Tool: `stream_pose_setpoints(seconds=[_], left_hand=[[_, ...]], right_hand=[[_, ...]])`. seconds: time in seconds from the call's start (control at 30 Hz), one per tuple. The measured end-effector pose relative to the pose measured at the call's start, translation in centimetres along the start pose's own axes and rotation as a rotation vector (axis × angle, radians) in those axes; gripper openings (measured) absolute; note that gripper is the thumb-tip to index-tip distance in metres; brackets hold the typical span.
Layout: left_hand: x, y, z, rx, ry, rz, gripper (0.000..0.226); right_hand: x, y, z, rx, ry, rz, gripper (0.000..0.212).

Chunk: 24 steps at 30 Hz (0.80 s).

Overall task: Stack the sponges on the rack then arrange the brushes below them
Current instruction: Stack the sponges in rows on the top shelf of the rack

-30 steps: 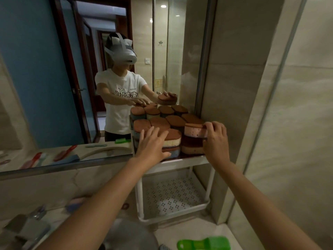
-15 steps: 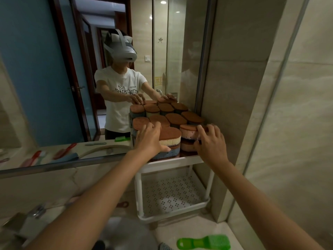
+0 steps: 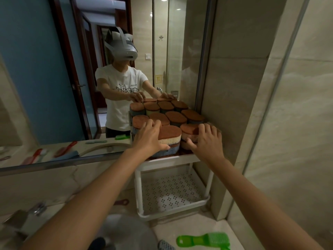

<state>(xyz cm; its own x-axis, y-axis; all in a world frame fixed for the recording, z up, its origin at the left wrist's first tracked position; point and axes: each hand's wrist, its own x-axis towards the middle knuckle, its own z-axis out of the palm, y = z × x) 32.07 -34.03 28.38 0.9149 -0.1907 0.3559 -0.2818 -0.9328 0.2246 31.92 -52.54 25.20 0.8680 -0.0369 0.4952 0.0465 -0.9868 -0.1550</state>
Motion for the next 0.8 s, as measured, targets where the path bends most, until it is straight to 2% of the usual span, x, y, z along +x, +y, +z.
stream_pose_setpoints(seconds=[0.17,0.37,0.47,0.63,0.73,0.8], left_hand=[[-0.6,-0.2,1.0,0.083,0.065,0.042,0.065],[-1.7,0.2,2.1,0.085,0.127,0.032,0.059],[-1.7,0.4,2.1,0.084,0.127,0.029,0.057],[-1.8,0.2,2.0,0.078,0.103,0.017,0.059],[-2.0,0.2,1.8,0.035,0.131,0.004,0.057],[-2.5,0.2,1.4,-0.033,0.204,0.002,0.051]], right_hand=[[-0.4,-0.7,0.3,0.052,-0.058,-0.02,0.067],[-0.4,0.4,0.4,0.096,-0.044,-0.065,0.065],[-0.6,0.2,0.6,0.064,-0.054,-0.061,0.067],[-0.7,-0.1,0.9,0.055,0.01,-0.105,0.082],[-1.2,-0.7,1.1,0.087,0.096,-0.177,0.072],[-1.8,-1.8,1.4,0.144,0.248,-0.285,0.053]])
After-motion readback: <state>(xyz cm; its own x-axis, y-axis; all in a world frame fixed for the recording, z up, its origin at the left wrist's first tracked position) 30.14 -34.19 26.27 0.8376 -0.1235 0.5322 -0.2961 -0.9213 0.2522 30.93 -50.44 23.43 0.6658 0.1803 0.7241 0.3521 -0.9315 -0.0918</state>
